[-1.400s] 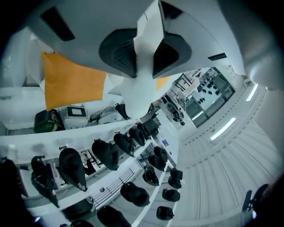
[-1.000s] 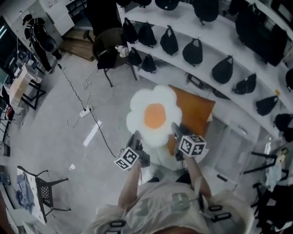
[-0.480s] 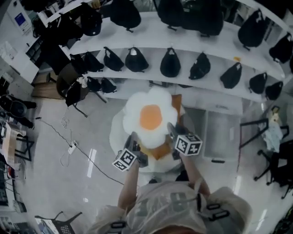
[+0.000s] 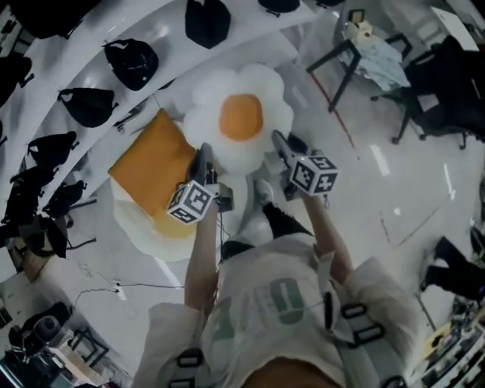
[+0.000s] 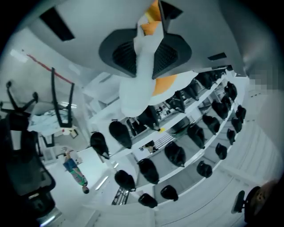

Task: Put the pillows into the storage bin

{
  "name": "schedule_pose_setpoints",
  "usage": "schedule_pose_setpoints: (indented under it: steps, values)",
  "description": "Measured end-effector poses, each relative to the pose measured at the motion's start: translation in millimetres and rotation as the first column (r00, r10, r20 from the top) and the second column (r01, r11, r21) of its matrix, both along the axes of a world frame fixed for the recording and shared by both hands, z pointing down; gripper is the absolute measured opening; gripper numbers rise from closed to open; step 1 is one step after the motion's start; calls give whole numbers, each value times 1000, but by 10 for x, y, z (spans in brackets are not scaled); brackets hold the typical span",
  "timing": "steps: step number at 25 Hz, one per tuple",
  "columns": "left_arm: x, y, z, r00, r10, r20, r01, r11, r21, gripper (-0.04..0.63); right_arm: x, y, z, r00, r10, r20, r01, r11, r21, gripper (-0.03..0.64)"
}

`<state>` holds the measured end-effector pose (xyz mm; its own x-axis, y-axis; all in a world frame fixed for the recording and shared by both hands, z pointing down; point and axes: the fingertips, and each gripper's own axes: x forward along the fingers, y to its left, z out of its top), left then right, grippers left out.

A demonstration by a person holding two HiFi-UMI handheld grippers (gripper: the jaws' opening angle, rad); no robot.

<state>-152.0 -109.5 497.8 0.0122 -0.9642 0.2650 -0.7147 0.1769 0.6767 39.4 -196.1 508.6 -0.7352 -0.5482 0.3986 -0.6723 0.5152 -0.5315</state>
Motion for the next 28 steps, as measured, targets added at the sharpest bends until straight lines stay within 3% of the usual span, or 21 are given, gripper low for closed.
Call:
schedule_pose_setpoints:
  steps: [5,11,14,15,17,20,23,28]
  values:
    - [985,-913,172,972,234,2,-234,972,-30,21,1118,-370,244,972,234,-36,-235,971,-42,86]
    - [1618,-1483,304,940,340,12,-340,940,-34,20,1763,-624,416,933,360,-33,-361,931,-50,86]
    - [1704,-1582,358,937,333,104,-327,942,-71,22,1882,-658,485,922,388,-21,-388,919,-65,88]
    - [1701,-1594,413,932,323,163,-308,945,-109,47,1918,-668,540,914,404,-31,-405,911,-72,135]
    - [1704,-1579,559,921,320,224,-281,941,-188,179,1988,-671,708,896,434,-91,-441,893,-86,298]
    - [1684,-1437,702,923,329,200,-281,931,-233,203,1982,-584,921,895,408,-182,-431,896,-109,298]
    - [1539,-1257,808,931,319,176,-269,928,-258,202,1847,-477,1048,910,360,-205,-391,910,-141,298]
    - [1204,-1046,861,955,252,155,-204,941,-270,202,1597,-386,1041,931,285,-228,-319,939,-129,298]
